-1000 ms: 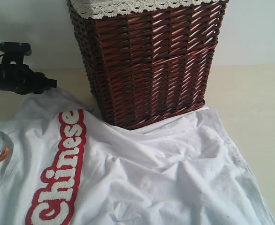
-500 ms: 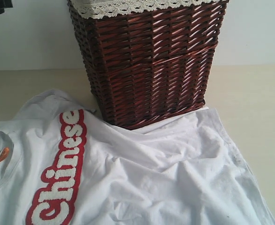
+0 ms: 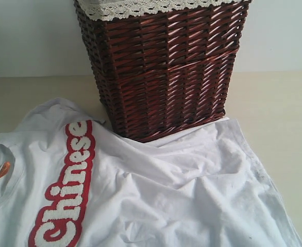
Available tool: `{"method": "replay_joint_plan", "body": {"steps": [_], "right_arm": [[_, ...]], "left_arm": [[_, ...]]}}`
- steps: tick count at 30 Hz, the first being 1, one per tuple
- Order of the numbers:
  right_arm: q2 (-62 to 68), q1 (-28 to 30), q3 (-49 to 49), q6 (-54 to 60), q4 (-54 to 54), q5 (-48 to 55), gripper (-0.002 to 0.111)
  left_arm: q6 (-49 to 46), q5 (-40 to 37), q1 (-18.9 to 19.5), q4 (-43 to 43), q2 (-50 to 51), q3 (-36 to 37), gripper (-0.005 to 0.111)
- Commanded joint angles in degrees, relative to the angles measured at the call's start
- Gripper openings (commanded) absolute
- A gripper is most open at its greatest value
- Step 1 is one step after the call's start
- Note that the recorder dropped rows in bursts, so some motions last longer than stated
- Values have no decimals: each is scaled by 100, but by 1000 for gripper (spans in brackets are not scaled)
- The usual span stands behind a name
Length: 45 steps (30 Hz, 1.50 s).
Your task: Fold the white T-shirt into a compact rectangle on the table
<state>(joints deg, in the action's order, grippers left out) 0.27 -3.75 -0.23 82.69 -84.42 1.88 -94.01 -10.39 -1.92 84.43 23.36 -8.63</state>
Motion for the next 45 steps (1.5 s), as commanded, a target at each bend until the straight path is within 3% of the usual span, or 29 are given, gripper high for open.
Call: {"method": "replay_joint_plan", "body": {"steps": [1, 12, 45], "right_arm": [[-27, -9, 23, -10, 2, 13, 20], [-27, -9, 23, -10, 2, 13, 20], [212, -13, 23, -151, -487, 287, 20]], "left_arm": [[-24, -60, 23, -175, -668, 568, 1], [-8, -136, 23, -149, -1457, 863, 1], [-6, -121, 23, -111, -1487, 863, 1]]}}
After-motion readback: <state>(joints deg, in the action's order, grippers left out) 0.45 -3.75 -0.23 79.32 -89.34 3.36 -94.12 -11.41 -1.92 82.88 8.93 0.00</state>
